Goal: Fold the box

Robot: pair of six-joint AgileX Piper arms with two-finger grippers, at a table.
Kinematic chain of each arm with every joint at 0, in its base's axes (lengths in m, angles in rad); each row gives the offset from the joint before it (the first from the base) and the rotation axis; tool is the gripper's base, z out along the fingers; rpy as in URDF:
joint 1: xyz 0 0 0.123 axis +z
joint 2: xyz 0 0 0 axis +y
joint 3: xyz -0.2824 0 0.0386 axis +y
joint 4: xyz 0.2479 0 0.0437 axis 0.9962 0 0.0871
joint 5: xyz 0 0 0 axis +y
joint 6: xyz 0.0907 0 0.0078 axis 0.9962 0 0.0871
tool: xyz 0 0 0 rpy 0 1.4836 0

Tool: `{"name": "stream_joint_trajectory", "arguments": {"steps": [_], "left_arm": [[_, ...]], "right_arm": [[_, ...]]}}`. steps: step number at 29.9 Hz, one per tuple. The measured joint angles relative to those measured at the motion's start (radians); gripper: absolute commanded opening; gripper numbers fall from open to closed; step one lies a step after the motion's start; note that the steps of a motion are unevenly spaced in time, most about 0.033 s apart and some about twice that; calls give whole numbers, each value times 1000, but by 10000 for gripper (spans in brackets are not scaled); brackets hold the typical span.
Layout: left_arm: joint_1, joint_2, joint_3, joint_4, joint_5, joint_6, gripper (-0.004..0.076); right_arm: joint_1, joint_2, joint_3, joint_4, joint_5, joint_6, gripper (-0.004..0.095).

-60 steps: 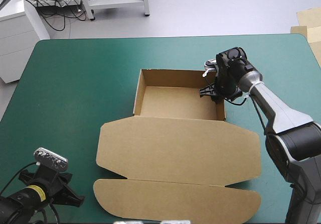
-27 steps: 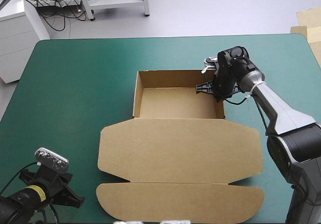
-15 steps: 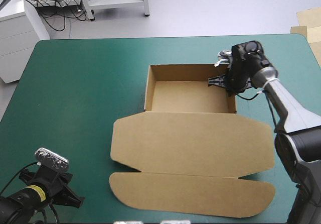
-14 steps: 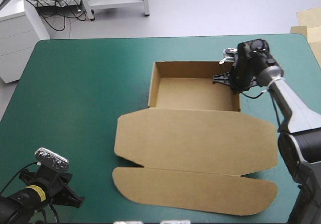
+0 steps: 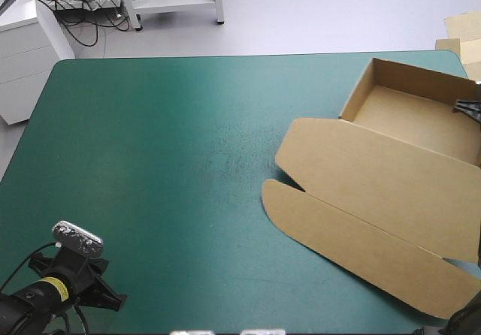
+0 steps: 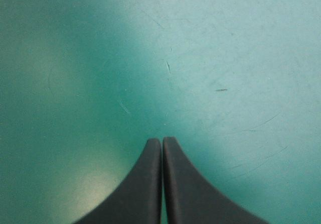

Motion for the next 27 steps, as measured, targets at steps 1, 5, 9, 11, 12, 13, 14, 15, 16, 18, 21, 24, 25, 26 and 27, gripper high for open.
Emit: {"name": "stream_joint_trajectory", "arguments": {"steps": [1,5,9,11,12,13,14,15,16,18,21,24,25,26,27], "left_arm": [[0,0,0,0,0,0,-10],[0,0,0,0,0,0,-10],[0,0,1,0,0,0,-10],[0,0,1,0,2,0,-10],[0,0,2,0,3,0,-10],[0,0,3,0,6,0,-10],[0,0,3,0,10,0,-10],[0,0,3,0,12,0,-10],[0,0,3,0,17,0,-10],[0,0,3,0,20,0,-10],[0,0,3,0,22,1,-10],[0,0,3,0,22,1,-10],[0,0,3,0,22,1,-10],[0,0,3,0,22,1,-10],[0,0,3,0,22,1,-10]], "right_arm": [[-31,0,0,0,1,-3,-20],[-138,3,0,-7,2,-7,-20],[-162,7,0,-12,2,-4,22],[-163,8,0,-8,2,13,106],[-163,8,0,-4,2,16,164],[-163,8,0,0,3,19,228],[-163,8,0,3,3,23,277],[-163,8,0,6,3,27,336],[-163,8,0,7,2,29,387],[-163,8,0,7,2,30,448],[-163,8,0,8,2,29,453],[-163,-1,0,11,2,26,443],[-163,-8,0,11,2,26,439],[-163,-20,0,13,2,16,438],[-163,-37,0,16,2,-3,434]]}}
